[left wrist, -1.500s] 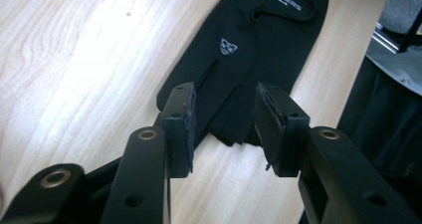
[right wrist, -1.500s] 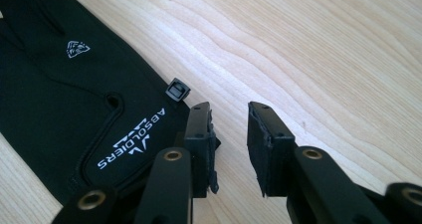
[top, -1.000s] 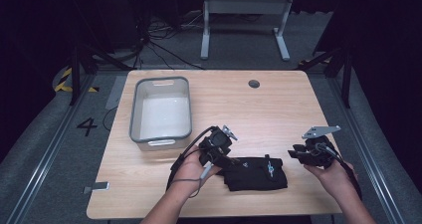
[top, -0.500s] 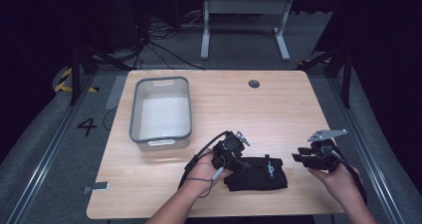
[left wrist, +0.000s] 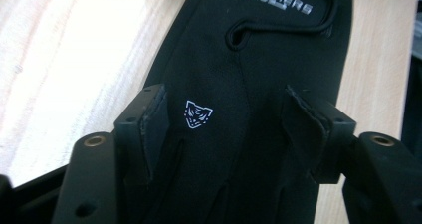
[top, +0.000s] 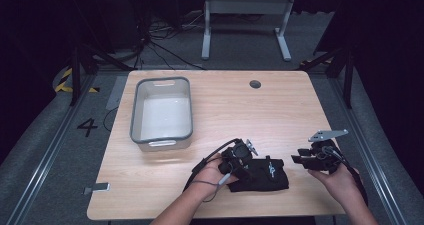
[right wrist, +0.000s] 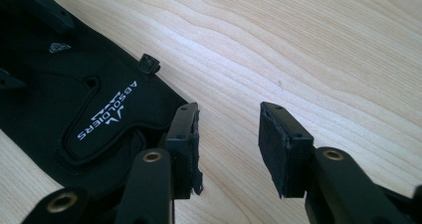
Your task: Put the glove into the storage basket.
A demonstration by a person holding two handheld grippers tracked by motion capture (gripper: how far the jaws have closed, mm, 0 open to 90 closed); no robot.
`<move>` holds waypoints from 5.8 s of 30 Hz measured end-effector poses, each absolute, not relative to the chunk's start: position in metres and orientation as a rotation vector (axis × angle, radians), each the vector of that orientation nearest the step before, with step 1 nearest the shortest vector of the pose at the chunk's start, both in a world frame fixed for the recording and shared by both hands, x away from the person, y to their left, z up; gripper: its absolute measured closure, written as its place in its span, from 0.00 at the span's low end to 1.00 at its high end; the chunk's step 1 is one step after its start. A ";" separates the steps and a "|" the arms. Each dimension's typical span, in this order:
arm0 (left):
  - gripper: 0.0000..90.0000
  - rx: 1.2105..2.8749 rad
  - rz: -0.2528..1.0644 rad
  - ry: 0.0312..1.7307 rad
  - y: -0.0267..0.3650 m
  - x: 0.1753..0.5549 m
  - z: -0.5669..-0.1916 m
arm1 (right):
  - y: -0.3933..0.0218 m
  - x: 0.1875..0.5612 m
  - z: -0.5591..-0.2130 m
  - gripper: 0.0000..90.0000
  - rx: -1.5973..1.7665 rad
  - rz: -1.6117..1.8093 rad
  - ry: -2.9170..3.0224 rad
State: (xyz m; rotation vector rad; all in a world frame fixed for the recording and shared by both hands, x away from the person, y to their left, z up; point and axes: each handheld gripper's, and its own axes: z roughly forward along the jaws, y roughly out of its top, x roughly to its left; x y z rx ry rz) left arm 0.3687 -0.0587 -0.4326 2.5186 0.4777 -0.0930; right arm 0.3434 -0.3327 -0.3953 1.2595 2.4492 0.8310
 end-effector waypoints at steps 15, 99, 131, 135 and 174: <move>0.31 2.584 -0.027 0.396 -0.072 0.359 -0.441 | -0.334 0.345 -0.397 0.64 1.271 0.915 2.485; 0.73 2.529 -0.110 0.654 -0.018 0.371 -0.338 | -0.336 0.346 -0.402 0.63 1.319 0.962 2.473; 0.72 2.263 0.080 1.073 0.118 0.416 -0.288 | -0.316 0.374 -0.400 0.63 1.264 0.991 2.515; 0.72 2.212 0.094 1.133 0.133 0.429 -0.283 | -0.317 0.371 -0.399 0.63 1.268 0.994 2.505; 0.72 1.952 0.119 1.709 0.188 0.522 -0.368 | -0.328 0.360 -0.403 0.62 1.314 0.972 2.490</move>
